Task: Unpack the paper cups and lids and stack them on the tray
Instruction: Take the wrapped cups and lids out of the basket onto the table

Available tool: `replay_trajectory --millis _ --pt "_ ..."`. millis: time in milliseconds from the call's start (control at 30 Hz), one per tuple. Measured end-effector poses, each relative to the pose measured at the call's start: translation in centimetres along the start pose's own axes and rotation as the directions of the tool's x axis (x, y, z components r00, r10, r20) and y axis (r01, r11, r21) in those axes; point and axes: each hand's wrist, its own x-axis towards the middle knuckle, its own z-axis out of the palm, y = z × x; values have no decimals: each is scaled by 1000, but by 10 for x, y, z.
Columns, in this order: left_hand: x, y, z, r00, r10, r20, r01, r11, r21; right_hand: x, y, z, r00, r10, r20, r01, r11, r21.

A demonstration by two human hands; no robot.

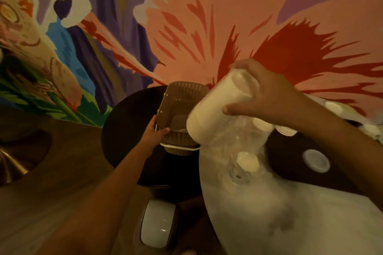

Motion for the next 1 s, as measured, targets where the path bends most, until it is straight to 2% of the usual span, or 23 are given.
replay_trajectory --millis 167,400,600,700,867,1000 --pt "7 -7 -2 1000 13 8 -13 1000 -27 -57 7 -5 991 68 114 -71 997 19" --pt "10 -15 3 998 26 -50 -30 996 -89 -100 40 33 961 139 239 -121 989 -91" --pt "15 -14 -3 1000 16 -19 -17 998 -54 -126 64 86 924 200 327 -130 966 -223" --pt "17 -13 -6 1000 11 -3 -11 999 -42 -137 77 107 924 219 313 -132 952 -276" --pt "13 -13 -5 1000 25 0 -25 998 -54 -141 85 110 932 224 284 -150 954 -260" --pt "12 -13 -5 999 40 11 -40 998 -56 -135 70 98 939 215 270 -99 917 -386"
